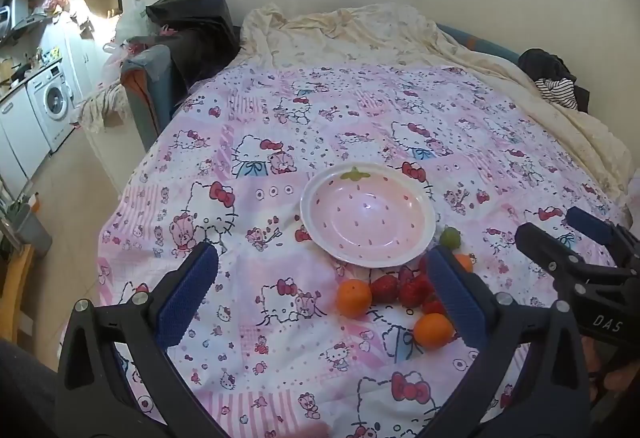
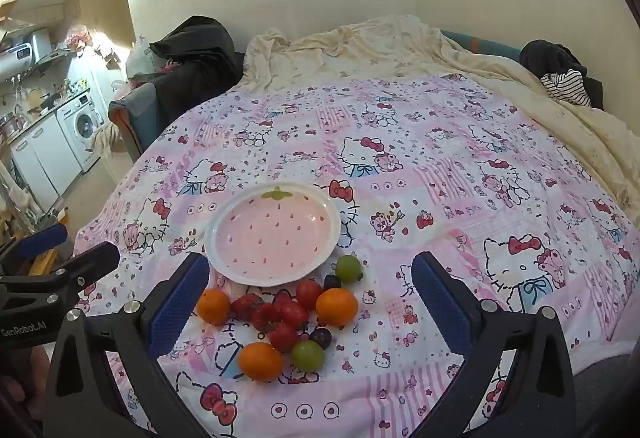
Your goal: Organize fruits
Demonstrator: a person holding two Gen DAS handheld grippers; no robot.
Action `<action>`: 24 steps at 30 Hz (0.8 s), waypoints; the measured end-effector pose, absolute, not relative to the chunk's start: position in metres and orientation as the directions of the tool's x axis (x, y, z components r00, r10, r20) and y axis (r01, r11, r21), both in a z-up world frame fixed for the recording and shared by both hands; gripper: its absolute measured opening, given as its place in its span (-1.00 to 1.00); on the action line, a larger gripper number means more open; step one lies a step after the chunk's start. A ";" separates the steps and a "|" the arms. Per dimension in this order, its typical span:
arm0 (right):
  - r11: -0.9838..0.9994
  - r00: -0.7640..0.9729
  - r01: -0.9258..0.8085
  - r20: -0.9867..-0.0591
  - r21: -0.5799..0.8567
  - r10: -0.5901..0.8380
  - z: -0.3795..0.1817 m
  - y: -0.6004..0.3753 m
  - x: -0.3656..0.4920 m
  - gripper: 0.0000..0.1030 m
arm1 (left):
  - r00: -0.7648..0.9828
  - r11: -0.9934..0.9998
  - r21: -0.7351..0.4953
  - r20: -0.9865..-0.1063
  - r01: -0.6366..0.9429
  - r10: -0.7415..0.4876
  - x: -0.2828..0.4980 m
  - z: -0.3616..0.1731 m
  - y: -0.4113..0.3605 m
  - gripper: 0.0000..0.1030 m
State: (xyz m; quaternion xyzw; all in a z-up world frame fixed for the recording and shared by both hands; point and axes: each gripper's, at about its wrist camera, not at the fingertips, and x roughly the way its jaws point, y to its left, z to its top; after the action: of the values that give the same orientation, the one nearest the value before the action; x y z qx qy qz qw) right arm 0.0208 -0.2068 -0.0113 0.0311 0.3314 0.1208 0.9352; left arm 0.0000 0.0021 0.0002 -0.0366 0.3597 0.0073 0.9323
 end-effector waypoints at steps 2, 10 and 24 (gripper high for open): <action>0.969 0.749 -0.206 -0.616 0.132 0.244 -0.011 -0.207 0.021 1.00 | 0.745 0.997 -0.071 -0.667 -0.041 -0.017 0.001 0.000 0.006 1.00; 0.969 0.752 -0.207 -0.611 0.137 0.247 -0.011 -0.207 0.020 1.00 | 0.763 0.999 -0.025 -0.647 -0.039 0.014 -0.003 0.004 -0.002 1.00; 0.968 0.754 -0.213 -0.608 0.130 0.248 -0.009 -0.206 0.023 1.00 | 0.766 0.999 -0.031 -0.643 -0.041 0.012 -0.005 0.005 -0.001 1.00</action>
State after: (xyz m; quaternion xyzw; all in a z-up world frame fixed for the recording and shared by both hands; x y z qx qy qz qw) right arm 0.0229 -0.2056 -0.0095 0.0264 0.3284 0.1229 0.9361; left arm -0.0046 -0.0005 0.0050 -0.0214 0.3418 0.0140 0.9394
